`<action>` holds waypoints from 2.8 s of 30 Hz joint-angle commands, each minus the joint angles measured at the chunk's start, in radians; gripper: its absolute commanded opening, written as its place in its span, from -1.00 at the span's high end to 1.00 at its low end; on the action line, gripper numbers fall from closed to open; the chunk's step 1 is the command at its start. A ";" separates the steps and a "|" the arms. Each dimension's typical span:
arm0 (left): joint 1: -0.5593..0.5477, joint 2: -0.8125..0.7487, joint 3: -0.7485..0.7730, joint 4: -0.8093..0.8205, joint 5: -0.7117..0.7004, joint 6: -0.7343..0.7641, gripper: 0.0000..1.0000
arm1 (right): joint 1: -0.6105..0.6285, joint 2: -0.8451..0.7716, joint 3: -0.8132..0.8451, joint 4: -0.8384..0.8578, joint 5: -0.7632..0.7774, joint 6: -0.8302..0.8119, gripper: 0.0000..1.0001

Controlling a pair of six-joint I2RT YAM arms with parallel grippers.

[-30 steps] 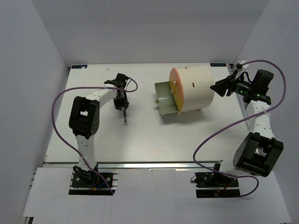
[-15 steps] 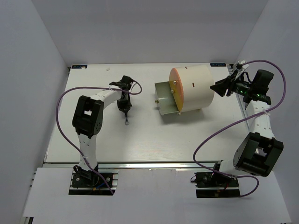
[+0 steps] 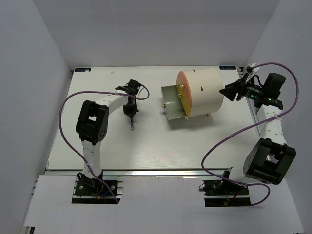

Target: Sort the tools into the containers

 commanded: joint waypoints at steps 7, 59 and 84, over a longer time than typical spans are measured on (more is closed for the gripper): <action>0.002 -0.029 0.058 -0.053 -0.024 0.025 1.00 | -0.007 0.001 -0.007 0.023 -0.015 0.002 -0.09; 0.002 0.080 0.021 -0.031 -0.001 0.057 1.00 | -0.007 -0.005 -0.007 0.003 -0.014 -0.015 -0.09; 0.002 -0.046 0.139 -0.073 -0.015 0.049 1.00 | -0.007 -0.004 -0.010 0.006 -0.017 -0.011 -0.09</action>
